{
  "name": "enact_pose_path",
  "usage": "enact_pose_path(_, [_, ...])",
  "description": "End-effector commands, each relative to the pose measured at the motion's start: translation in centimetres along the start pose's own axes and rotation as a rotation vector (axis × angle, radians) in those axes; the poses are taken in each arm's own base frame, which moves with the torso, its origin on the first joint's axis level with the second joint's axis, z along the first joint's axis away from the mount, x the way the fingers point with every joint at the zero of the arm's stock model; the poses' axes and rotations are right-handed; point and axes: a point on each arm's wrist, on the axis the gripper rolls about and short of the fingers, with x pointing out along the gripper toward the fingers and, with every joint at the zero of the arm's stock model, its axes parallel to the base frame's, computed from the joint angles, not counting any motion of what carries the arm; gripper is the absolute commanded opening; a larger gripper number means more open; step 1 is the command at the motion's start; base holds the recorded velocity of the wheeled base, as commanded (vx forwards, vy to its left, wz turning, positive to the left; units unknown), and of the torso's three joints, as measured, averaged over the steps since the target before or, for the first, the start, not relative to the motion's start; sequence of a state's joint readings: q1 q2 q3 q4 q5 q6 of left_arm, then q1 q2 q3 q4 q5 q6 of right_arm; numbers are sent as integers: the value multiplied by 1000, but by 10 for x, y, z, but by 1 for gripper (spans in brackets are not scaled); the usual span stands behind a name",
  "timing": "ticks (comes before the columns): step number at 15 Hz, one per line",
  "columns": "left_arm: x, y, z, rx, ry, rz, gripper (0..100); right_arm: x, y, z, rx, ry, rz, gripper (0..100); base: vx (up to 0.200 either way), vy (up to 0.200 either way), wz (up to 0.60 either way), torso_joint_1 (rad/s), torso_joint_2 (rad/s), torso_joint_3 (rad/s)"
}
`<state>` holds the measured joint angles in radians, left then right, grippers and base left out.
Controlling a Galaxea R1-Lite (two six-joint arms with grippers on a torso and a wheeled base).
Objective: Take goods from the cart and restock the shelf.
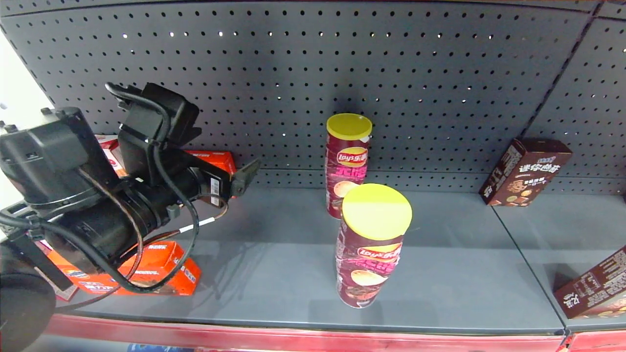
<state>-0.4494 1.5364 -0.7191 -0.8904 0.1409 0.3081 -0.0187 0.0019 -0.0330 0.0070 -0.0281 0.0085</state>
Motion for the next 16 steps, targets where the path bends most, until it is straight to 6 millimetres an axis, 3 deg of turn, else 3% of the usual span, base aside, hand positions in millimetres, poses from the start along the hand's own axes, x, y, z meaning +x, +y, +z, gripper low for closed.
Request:
enact_pose_path(1, [-2,0,-4,1,14,1,100,10,1,92,80,10,5,100,0,0,0,0,0,0])
enact_pose_path(2, [-1,1,-4,2,12,4,100,17,2,118,102,22,69,100,0,0,0,0,0,0])
enact_pose_path(3, [-1,1,-3,2,9,4,100,21,3,129,95,28,91,100,0,0,0,0,0,0])
enact_pose_path(5, [-2,0,-4,1,12,0,100,59,9,170,0,78,206,100,0,0,0,0,0,0])
enact_pose_path(6, [-2,0,-4,1,12,0,100,70,11,176,-37,95,249,100,0,0,0,0,0,0])
enact_pose_path(8, [-2,0,-5,1,15,0,100,118,27,179,-141,204,361,100,0,0,0,0,0,0])
enact_pose_path(10, [-3,0,-8,-4,25,0,100,153,47,176,-167,236,455,100,0,0,0,0,0,0])
enact_pose_path(11, [-3,0,-8,-4,25,0,100,153,47,176,-167,236,455,100,0,0,0,0,0,0])
enact_pose_path(13, [-6,1,-9,-40,29,4,100,185,76,161,-237,313,576,100,0,0,0,0,0,0])
enact_pose_path(16, [-9,2,-6,-47,22,11,100,196,96,143,-273,393,650,100,0,0,0,0,0,0])
